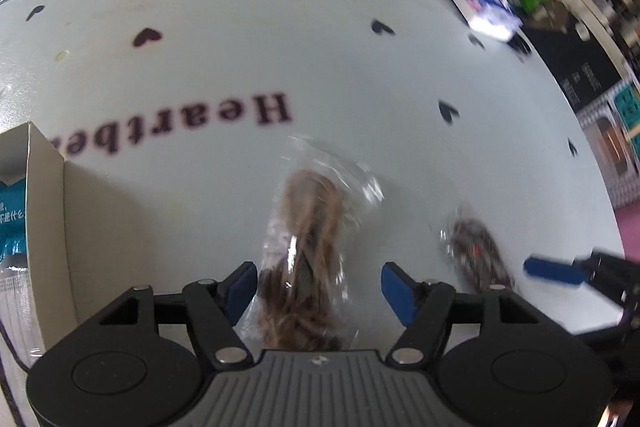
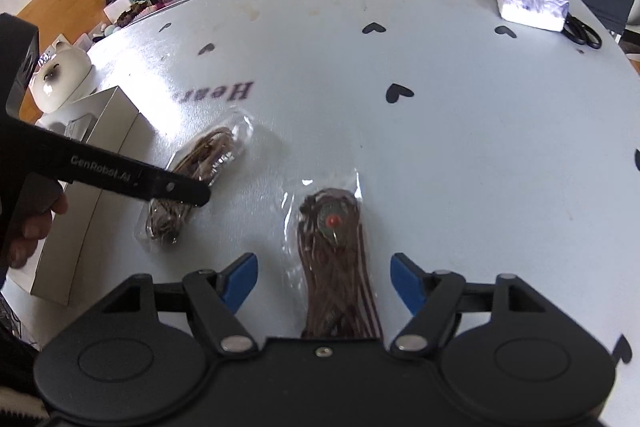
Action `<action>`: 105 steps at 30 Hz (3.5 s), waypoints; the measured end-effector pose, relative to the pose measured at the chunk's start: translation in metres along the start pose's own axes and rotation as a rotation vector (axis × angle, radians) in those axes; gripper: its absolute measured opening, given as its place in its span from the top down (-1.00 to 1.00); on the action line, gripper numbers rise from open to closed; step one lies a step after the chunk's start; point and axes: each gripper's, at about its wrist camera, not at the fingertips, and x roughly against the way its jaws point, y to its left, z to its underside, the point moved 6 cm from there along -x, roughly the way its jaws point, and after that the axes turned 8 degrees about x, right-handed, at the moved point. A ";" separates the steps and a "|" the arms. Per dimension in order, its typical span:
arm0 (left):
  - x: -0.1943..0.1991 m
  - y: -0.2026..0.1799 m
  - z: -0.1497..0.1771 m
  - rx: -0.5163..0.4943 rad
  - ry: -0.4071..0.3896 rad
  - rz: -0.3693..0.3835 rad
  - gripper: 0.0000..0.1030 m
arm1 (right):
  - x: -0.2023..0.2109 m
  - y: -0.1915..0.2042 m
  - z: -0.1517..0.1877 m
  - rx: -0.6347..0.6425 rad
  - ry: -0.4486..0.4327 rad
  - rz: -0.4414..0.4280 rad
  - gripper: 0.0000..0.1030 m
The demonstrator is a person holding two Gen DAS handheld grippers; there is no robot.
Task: Organize soft objects
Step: 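Lift both bagged cords with both tools and carry them toward the tray, then lower the light brown cord bag into the tray while the right tool lowers the dark one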
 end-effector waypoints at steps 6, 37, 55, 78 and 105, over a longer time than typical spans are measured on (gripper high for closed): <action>-0.007 -0.011 0.001 0.009 -0.020 -0.060 -0.31 | -0.016 -0.001 -0.002 -0.013 0.050 -0.008 -0.24; -0.009 -0.023 0.011 -0.269 -0.066 -0.089 0.23 | -0.004 0.010 0.016 -0.041 0.030 0.041 0.29; 0.068 -0.005 0.032 -0.078 -0.193 0.041 0.30 | 0.028 0.022 -0.002 -0.102 -0.087 0.097 0.41; 0.150 0.202 0.075 0.085 -0.238 -0.065 0.30 | 0.017 0.213 -0.047 -0.029 -0.172 0.036 0.41; 0.163 0.284 0.115 0.238 -0.185 -0.017 -0.14 | -0.066 0.342 -0.065 -0.086 -0.025 -0.154 0.41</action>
